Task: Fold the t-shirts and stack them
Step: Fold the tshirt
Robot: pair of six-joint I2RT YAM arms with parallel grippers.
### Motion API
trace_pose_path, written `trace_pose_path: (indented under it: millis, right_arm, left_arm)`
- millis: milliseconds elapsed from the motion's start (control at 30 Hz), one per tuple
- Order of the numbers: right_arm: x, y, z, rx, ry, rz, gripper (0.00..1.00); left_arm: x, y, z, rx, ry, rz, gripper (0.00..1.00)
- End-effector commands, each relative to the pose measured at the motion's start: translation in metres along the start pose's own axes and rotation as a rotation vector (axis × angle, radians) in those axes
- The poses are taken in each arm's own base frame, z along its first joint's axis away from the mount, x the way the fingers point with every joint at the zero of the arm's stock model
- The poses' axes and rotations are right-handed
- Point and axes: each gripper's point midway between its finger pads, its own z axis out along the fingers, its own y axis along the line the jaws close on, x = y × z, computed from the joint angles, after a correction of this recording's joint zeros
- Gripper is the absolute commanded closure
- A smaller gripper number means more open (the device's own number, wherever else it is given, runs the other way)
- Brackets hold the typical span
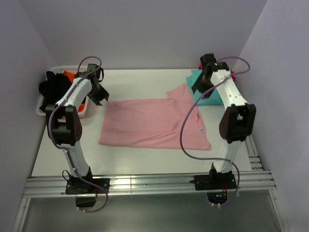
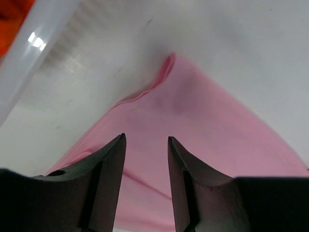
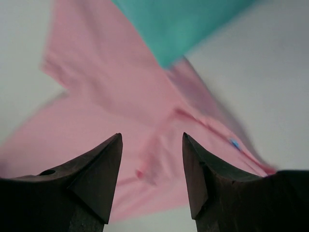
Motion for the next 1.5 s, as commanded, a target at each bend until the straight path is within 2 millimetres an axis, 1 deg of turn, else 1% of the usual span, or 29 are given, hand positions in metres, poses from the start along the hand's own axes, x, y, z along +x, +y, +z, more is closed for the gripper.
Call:
trace_pose_path:
  millis: [0,33,67,100,133,200,233,300,333,400,433,467,500,533,633,667,700,733,800,867,900,967,1000,1033,1100,1167,1200,1300,1467]
  right_arm:
    - [-0.045,0.06,0.001,-0.119,-0.073,-0.024,0.41]
    - [-0.046,0.068,0.026,-0.09,-0.037,-0.032,0.41]
    - [-0.069,0.09,0.013,-0.155,-0.092,-0.022,0.41]
    - [-0.074,0.101,0.018,-0.175,-0.095,-0.032,0.41]
    - [-0.08,0.114,0.031,-0.188,-0.091,-0.029,0.41]
    - [-0.08,0.128,0.046,-0.215,-0.084,-0.031,0.41]
    - [-0.081,0.137,0.061,-0.231,-0.087,-0.035,0.42]
    - [-0.074,0.146,0.077,-0.241,-0.083,-0.05,0.41]
    - [-0.07,0.154,0.089,-0.25,-0.085,-0.058,0.41]
    - [-0.07,0.161,0.1,-0.254,-0.094,-0.057,0.41]
    - [-0.07,0.168,0.108,-0.263,-0.101,-0.06,0.41]
    - [-0.072,0.172,0.111,-0.268,-0.106,-0.056,0.41]
    - [-0.073,0.176,0.114,-0.278,-0.11,-0.052,0.41]
    - [-0.076,0.183,0.119,-0.295,-0.122,-0.049,0.41]
    - [-0.087,0.192,0.124,-0.314,-0.169,-0.031,0.4]
    - [-0.09,0.193,0.124,-0.316,-0.179,-0.026,0.39]
    - [-0.093,0.191,0.128,-0.303,-0.194,-0.018,0.39]
    - [-0.097,0.193,0.126,-0.308,-0.205,-0.014,0.39]
    - [-0.1,0.189,0.131,-0.278,-0.223,-0.007,0.38]
    - [-0.102,0.179,0.135,-0.241,-0.221,0.004,0.38]
    - [-0.1,0.168,0.14,-0.196,-0.215,0.011,0.37]
    - [-0.101,0.157,0.146,-0.163,-0.206,0.018,0.37]
    - [-0.104,0.15,0.147,-0.138,-0.211,0.023,0.37]
    - [-0.103,0.142,0.149,-0.107,-0.208,0.021,0.38]
    - [-0.102,0.133,0.152,-0.072,-0.204,0.009,0.39]
    - [-0.101,0.132,0.156,-0.062,-0.202,-0.004,0.39]
    - [-0.098,0.129,0.163,-0.047,-0.187,-0.007,0.39]
    - [-0.095,0.129,0.17,-0.039,-0.17,-0.012,0.39]
    - [-0.086,0.133,0.175,-0.039,-0.154,-0.058,0.45]
  left_arm:
    - [-0.02,-0.025,-0.004,0.062,-0.002,0.012,0.54]
    - [-0.018,-0.026,0.006,0.049,0.017,0.015,0.54]
    - [-0.025,-0.032,0.005,0.063,0.009,0.012,0.55]
    - [-0.025,-0.033,0.008,0.064,0.023,0.012,0.55]
    - [-0.023,-0.034,0.015,0.056,0.037,0.013,0.55]
    - [-0.026,-0.036,0.017,0.06,0.041,0.018,0.56]
    - [-0.025,-0.034,0.019,0.056,0.046,0.024,0.56]
    - [-0.025,-0.031,0.019,0.053,0.047,0.036,0.56]
    - [-0.027,-0.03,0.016,0.058,0.04,0.042,0.56]
    - [-0.025,-0.023,0.015,0.05,0.042,0.049,0.56]
    - [-0.024,-0.022,0.011,0.056,0.038,0.053,0.56]
    - [-0.021,-0.018,0.012,0.053,0.046,0.06,0.56]
    - [-0.02,-0.016,0.009,0.055,0.046,0.065,0.56]
    - [-0.018,-0.015,0.009,0.054,0.052,0.07,0.56]
    - [-0.008,-0.007,0.008,0.044,0.075,0.076,0.56]
    - [-0.007,-0.006,0.008,0.049,0.077,0.073,0.56]
    - [-0.007,-0.006,0.004,0.055,0.072,0.074,0.56]
    - [-0.006,-0.005,0.003,0.056,0.071,0.071,0.56]
    - [-0.003,-0.003,0.003,0.055,0.079,0.067,0.56]
    - [-0.002,-0.002,0.003,0.05,0.083,0.059,0.56]
    - [-0.002,-0.003,0.002,0.053,0.085,0.056,0.56]
    - [-0.003,-0.004,0.0,0.056,0.082,0.048,0.56]
    - [-0.003,-0.005,-0.001,0.061,0.082,0.045,0.56]
    - [-0.003,-0.006,-0.001,0.064,0.081,0.039,0.56]
    - [-0.004,-0.007,-0.002,0.068,0.081,0.031,0.57]
    - [-0.004,-0.007,-0.002,0.066,0.082,0.023,0.56]
    - [-0.004,-0.008,-0.002,0.069,0.081,0.018,0.57]
    - [-0.006,-0.008,-0.003,0.07,0.081,0.008,0.56]
    - [-0.011,-0.008,-0.004,0.088,0.069,-0.022,0.56]
